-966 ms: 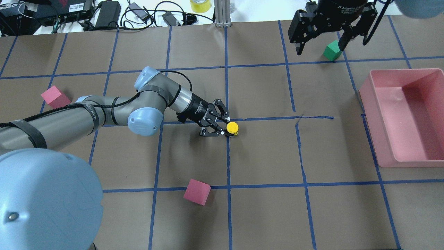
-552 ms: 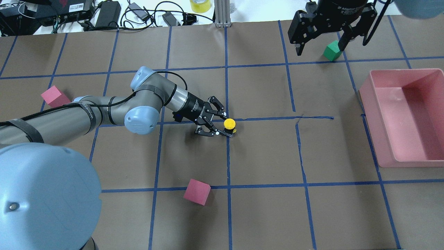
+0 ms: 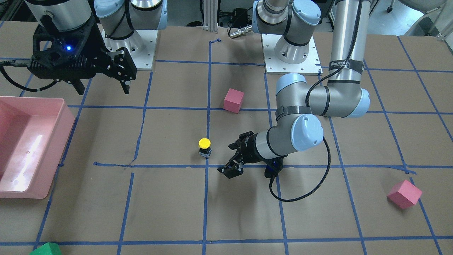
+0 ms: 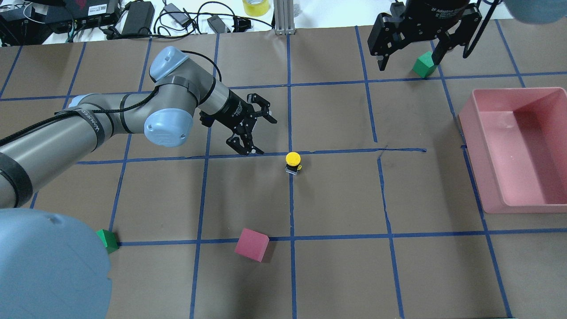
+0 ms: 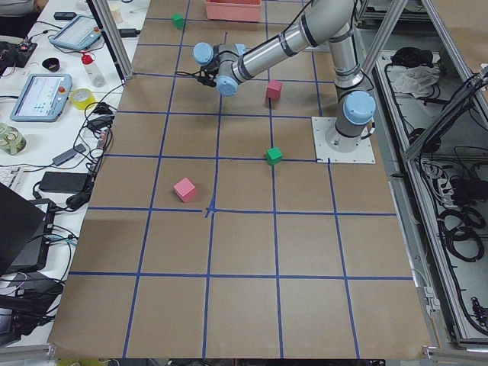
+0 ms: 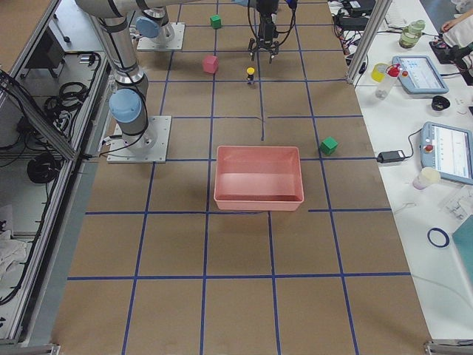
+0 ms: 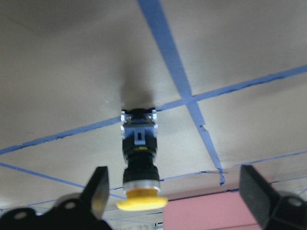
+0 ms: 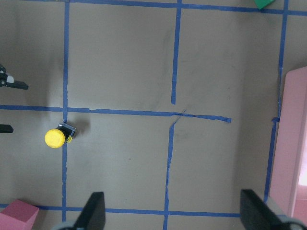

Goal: Align button upright

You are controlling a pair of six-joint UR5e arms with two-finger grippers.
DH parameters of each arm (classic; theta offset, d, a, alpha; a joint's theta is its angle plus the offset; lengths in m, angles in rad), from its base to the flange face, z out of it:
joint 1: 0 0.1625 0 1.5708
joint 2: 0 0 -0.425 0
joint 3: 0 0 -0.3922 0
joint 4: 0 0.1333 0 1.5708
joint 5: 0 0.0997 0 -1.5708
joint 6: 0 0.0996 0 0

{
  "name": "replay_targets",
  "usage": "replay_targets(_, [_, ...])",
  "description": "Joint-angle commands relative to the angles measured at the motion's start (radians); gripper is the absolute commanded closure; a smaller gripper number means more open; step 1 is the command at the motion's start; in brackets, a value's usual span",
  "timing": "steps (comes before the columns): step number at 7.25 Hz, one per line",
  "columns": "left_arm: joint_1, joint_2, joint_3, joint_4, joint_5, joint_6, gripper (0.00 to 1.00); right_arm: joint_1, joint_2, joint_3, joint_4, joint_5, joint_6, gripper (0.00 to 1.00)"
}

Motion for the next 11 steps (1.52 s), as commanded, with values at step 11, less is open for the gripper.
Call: replay_targets(11, [0.117, 0.385, 0.31, -0.53, 0.506, 1.087, 0.0, 0.001, 0.0, 0.004, 0.002, -0.001, 0.0, 0.0])
